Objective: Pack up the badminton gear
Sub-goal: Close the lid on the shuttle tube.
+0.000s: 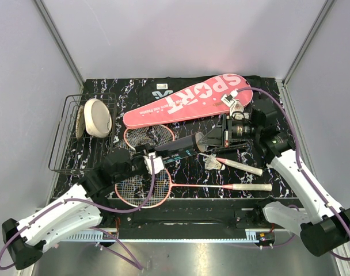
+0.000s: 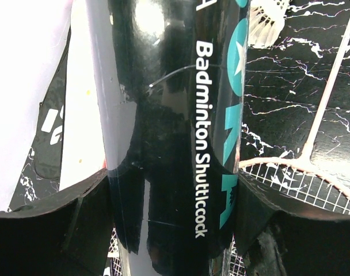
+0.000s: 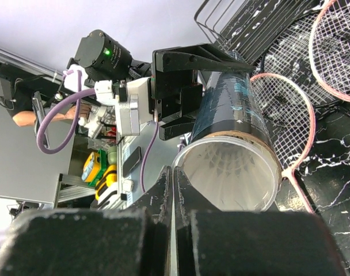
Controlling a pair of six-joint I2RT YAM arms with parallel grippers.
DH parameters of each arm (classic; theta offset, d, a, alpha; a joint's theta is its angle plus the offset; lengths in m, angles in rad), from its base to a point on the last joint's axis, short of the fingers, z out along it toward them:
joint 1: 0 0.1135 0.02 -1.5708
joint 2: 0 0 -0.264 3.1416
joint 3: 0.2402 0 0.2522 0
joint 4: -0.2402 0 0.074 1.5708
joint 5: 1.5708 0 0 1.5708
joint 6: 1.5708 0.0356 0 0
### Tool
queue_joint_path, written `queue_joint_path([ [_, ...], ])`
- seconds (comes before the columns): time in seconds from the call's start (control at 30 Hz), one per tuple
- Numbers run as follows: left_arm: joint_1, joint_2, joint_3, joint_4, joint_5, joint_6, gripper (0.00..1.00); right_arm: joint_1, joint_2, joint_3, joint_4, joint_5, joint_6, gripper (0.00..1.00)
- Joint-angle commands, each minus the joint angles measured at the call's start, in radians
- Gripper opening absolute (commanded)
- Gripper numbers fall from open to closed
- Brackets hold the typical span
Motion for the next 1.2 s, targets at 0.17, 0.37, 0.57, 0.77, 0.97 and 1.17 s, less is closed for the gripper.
queue_joint_path([
  [0.17,-0.01,-0.098,-0.012,0.251,0.043,-0.033,0.0,0.021,0.002,-0.07,0.137,0.025,0.144,0.0],
  [0.37,-0.01,-0.088,-0.008,0.251,0.052,-0.032,0.0,0.03,0.008,-0.109,0.315,-0.033,0.288,0.0],
  [0.57,-0.011,-0.094,-0.018,0.311,0.109,-0.053,0.0,0.078,0.088,-0.161,0.612,-0.105,0.534,0.0],
  [0.77,-0.013,-0.156,-0.061,0.462,0.185,-0.128,0.0,0.095,0.183,-0.214,0.982,-0.143,0.815,0.34],
  [0.97,-0.013,-0.195,-0.049,0.659,0.254,-0.242,0.0,0.168,0.351,-0.227,1.337,-0.079,1.007,0.47],
  [1.17,-0.013,-0.171,-0.031,0.843,0.313,-0.335,0.0,0.296,0.575,-0.251,1.708,0.034,1.163,0.47],
])
